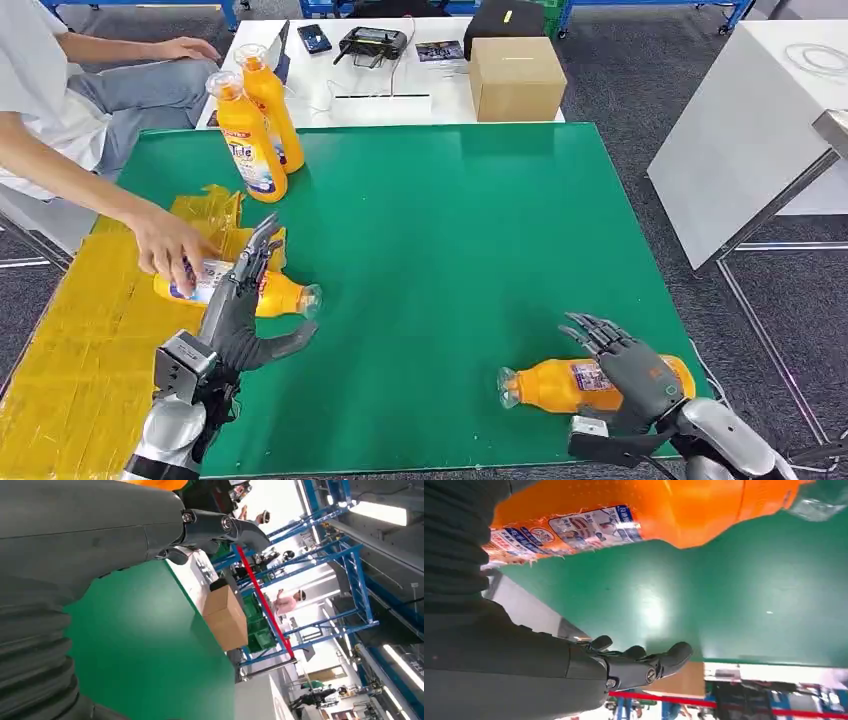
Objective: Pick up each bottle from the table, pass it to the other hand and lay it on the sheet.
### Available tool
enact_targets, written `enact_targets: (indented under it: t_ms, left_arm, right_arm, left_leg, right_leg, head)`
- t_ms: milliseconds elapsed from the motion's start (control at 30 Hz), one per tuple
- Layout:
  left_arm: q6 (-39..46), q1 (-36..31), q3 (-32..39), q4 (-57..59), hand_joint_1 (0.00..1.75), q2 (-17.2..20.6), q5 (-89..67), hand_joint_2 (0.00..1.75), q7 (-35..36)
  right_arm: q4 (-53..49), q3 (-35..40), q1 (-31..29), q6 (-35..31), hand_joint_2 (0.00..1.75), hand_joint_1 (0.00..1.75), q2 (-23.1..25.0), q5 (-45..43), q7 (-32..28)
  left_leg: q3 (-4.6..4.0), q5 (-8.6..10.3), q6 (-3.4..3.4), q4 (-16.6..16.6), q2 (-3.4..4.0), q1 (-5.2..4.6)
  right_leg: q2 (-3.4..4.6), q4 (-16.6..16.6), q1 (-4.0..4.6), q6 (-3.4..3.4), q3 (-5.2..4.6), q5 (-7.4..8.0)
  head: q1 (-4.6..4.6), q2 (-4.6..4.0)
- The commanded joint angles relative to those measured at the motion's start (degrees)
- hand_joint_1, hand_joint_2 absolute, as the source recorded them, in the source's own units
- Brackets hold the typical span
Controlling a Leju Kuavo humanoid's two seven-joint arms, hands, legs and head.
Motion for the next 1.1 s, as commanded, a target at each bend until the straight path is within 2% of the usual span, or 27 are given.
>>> enact_targets:
  t_ms: [33, 200, 233, 300, 533, 700, 733, 800, 1100]
  left_arm:
    - [-0.16, -2.47, -1.54, 3.08, 0.0, 0.5, 0.36, 1.75, 0.04]
    - [-0.28, -2.7, -1.58, 3.42, 0.0, 0.56, 0.38, 1.75, 0.05]
    - [-0.28, -2.7, -1.58, 3.42, 0.0, 0.56, 0.38, 1.75, 0.05]
    - [-0.29, -2.74, -1.6, 3.48, 0.0, 0.55, 0.38, 1.75, 0.05]
    - [-0.21, -2.57, -1.56, 3.57, 0.0, 0.49, 0.43, 1.75, 0.09]
    - [-0.21, -2.57, -1.56, 3.57, 0.0, 0.49, 0.43, 1.75, 0.09]
    - [-0.21, -2.57, -1.56, 3.57, 0.0, 0.49, 0.43, 1.75, 0.09]
    - [-0.2, -2.57, -1.54, 3.6, 0.0, 0.5, 0.43, 1.75, 0.11]
    - [0.47, -1.77, -0.74, 2.58, 0.0, 0.57, 0.36, 1.75, 0.5]
  right_arm:
    - [5.08, -1.07, -0.76, 2.49, 1.75, 0.0, -1.43, -0.85, 1.65]
    - [4.41, -0.7, 0.7, 4.89, 1.75, 0.0, -4.72, -2.24, 3.42]
    - [4.41, -0.7, 0.7, 4.89, 1.75, 0.0, -4.72, -2.24, 3.42]
    - [4.23, -0.86, 0.93, 4.9, 1.75, 0.0, -4.98, -2.42, 3.44]
    - [3.11, -1.39, 2.55, 5.89, 1.75, 0.0, -7.23, -3.6, 5.01]
    - [3.11, -1.39, 2.55, 5.89, 1.75, 0.0, -7.23, -3.6, 5.01]
    - [3.11, -1.39, 2.55, 5.89, 1.75, 0.0, -7.23, -3.6, 5.01]
    - [2.84, -1.35, 2.7, 5.95, 1.75, 0.0, -7.43, -3.65, 5.33]
    - [-2.0, -4.97, 6.47, 4.47, 1.75, 0.0, -9.0, -3.78, 7.99]
  left_leg:
    - [0.17, -0.04, 0.0, -0.05, -0.1, 0.04]
    - [0.09, -0.02, -0.01, -0.03, -0.1, 0.01]
    - [0.3, -0.11, -0.02, -0.05, -0.15, 0.07]
    - [0.09, -0.01, -0.01, -0.05, -0.1, -0.02]
    - [0.15, -0.04, -0.01, -0.04, -0.13, -0.01]
    - [0.1, -0.02, -0.01, -0.04, -0.04, -0.03]
    - [0.32, -0.12, -0.02, -0.06, -0.05, 0.03]
    - [0.1, -0.01, -0.01, -0.05, -0.07, -0.03]
    - [0.22, -0.1, -0.03, -0.04, -0.08, -0.01]
  right_leg:
    - [-0.07, -0.11, 0.04, -0.04, 0.22, -0.04]
    - [-0.09, -0.07, 0.0, -0.03, 0.13, -0.03]
    - [-0.12, -0.16, 0.06, -0.08, 0.39, -0.1]
    - [-0.08, -0.07, -0.03, -0.03, 0.13, -0.03]
    - [-0.11, -0.09, -0.01, -0.05, 0.2, -0.06]
    - [-0.03, -0.07, -0.03, -0.03, 0.12, -0.02]
    - [-0.01, -0.17, 0.04, -0.08, 0.38, -0.07]
    - [-0.05, -0.07, -0.04, -0.03, 0.12, -0.02]
    - [-0.05, -0.09, -0.01, -0.07, 0.26, -0.09]
  head:
    - [0.0, 0.0]
    - [-0.02, 0.0]
    - [0.0, 0.0]
    - [-0.02, 0.0]
    - [-0.02, 0.0]
    - [-0.02, 0.0]
    - [-0.02, 0.0]
    - [-0.02, 0.0]
    - [-0.02, 0.0]
